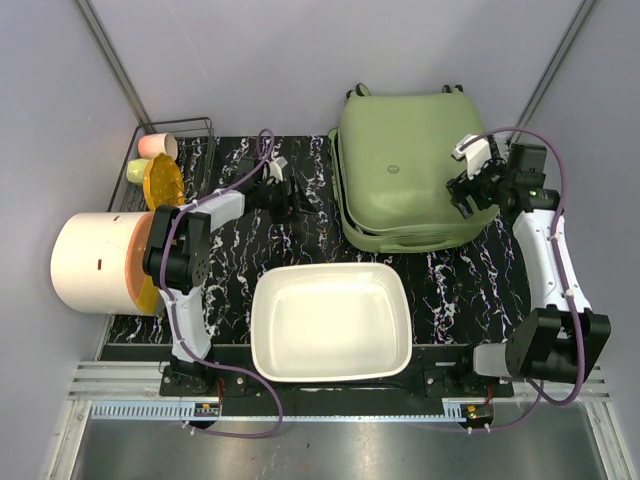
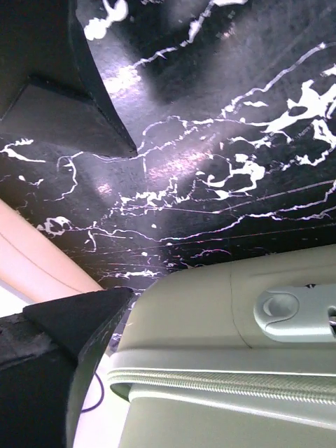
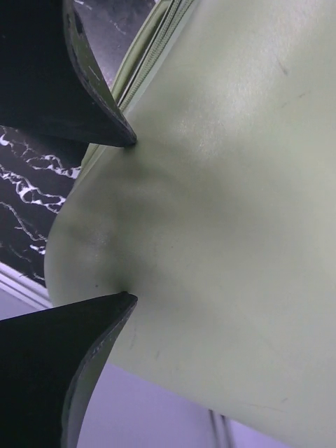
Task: Open, take out, and arrange the luggage
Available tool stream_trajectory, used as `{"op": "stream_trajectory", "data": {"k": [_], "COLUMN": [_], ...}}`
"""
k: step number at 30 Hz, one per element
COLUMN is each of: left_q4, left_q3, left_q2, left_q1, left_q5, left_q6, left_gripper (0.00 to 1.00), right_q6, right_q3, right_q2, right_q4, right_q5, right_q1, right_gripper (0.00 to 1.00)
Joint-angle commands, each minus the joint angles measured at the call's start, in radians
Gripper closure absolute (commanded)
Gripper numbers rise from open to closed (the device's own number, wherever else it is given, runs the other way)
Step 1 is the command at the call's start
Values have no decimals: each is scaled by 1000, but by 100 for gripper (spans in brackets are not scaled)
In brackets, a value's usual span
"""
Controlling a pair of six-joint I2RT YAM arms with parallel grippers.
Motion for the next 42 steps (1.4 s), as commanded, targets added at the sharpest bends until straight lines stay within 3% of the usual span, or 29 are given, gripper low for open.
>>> {"op": "stream_trajectory", "data": {"k": [1,6,13,20,25,31,35,42], "left_q4": [61,133,119,41,-30,-47,60,96], "left_q3": [89,192,315,397,473,522,537,611], "left_q2": [20,72,137,223,284,301,269,189], "left_q1": [-18,-42,-88,-103,-136,-168,-174,-221], "left_q5": [36,21,-47,-120,-159,-174,-99,-79], "left_q6": [41,-21,-44,-27,19,51,30,39], "left_gripper": [23,27,21,20,19,9,1,1], "right_q6": [-76,46,188,254,259,266,231,167], "right_q3": [67,195,316,413,433,433,419,353], "right_q2": [69,46,58,97,103,107,103,97], "right_q4": [-71,-163,-145,-131,-139,-137,-154,-96], "right_q5": [178,40,119,141,111,48,-32,180], "right_q1": [-98,-76,132,218,257,278,287,410], "right_gripper": [14,13,12,9,0,1,0,0]}}
